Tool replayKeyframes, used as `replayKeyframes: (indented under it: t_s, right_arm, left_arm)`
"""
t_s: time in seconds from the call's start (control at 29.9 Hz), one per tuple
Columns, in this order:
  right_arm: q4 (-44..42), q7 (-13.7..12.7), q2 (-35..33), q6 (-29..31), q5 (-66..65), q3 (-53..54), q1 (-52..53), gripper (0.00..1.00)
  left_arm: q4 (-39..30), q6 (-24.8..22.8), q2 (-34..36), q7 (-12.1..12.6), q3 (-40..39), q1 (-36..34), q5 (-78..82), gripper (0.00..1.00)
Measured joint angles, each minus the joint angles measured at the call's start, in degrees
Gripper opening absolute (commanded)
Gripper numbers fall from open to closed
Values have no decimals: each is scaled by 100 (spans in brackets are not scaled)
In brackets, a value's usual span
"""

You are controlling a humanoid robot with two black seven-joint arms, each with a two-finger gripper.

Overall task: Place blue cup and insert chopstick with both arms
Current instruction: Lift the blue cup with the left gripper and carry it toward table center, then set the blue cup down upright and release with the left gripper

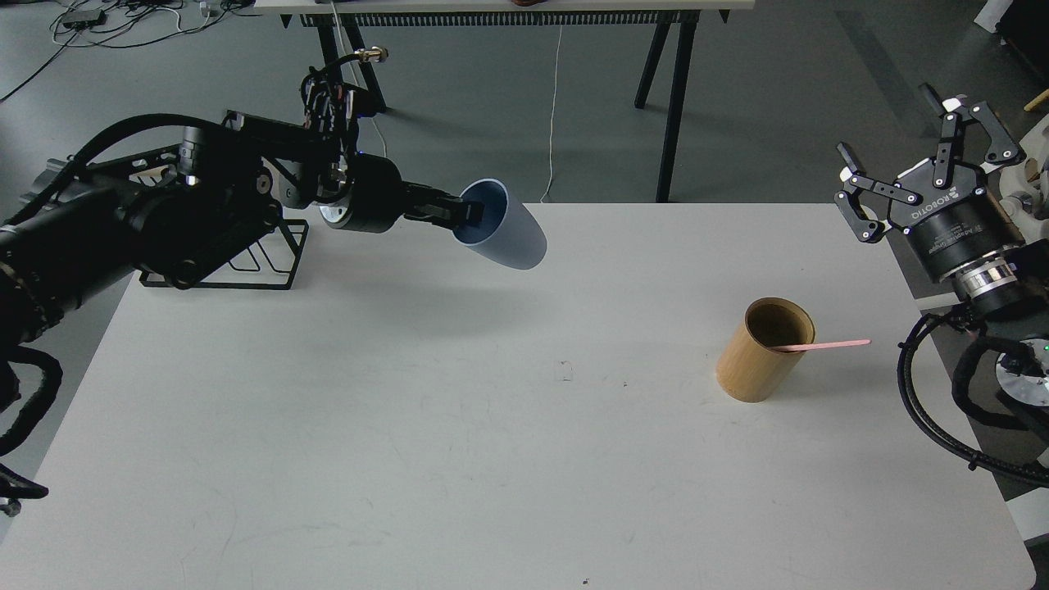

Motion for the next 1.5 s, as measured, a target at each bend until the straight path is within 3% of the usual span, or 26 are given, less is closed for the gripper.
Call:
replayKeyframes:
  t_s: [0.23,0.77,0.97,1.14,1.34,1.5]
  right_arm:
    - [-18,0,0,0,1,2,-89,89]
    - [-110,0,70,0,-7,-3,-124,89]
    - [-110,0,55,0,-1,4,-160,89]
    - [-110,0,53,0,0,5,-163,89]
    - [-110,0,53,0,0,5,-163,89]
    - [-100,0,7,0,-45,-8,-163,89]
  left_arm:
    - [400,0,-754,0,1263,-73,63,0]
    - [1290,0,-1501,2,2159,-12,418,0]
    - [1343,0,-1511,2,2204,-4,416,7]
    - [1317,0,-1512,1,2177,-4,389,22]
    - [1276,0,-1512,2,2025,-3,287,46]
    - [1288,0,-1492,0,1707,-4,-38,82]
